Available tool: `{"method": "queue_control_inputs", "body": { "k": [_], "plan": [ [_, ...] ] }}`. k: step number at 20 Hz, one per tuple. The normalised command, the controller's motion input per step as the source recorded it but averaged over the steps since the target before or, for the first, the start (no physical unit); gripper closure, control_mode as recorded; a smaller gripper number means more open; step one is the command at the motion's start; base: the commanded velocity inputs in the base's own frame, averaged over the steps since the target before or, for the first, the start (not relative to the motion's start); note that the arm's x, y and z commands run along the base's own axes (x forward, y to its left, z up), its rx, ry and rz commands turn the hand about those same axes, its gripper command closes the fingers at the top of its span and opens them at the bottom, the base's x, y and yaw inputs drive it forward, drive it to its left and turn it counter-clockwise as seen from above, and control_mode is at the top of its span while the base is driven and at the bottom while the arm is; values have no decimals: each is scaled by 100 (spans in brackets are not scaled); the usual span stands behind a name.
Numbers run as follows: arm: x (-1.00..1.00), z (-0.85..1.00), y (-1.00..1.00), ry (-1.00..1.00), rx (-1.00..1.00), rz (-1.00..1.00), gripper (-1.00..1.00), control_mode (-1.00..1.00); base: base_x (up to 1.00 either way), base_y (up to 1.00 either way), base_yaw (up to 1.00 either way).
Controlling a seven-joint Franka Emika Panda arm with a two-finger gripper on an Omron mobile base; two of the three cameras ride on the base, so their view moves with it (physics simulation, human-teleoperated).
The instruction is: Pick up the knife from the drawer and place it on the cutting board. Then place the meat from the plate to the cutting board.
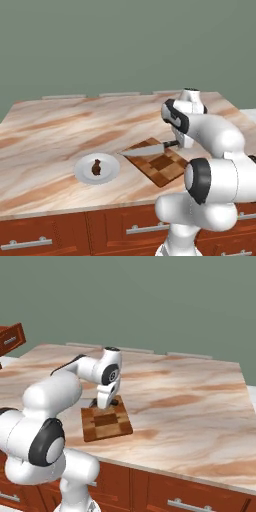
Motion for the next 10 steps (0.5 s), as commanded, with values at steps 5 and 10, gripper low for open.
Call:
{"method": "queue_control_inputs", "body": {
  "k": [5,10],
  "plan": [
    [100,-28,-8,0,0,16,100,-100,0,0,0],
    [100,-35,-20,0,2,16,100,-100,0,0,0]
  ]
}}
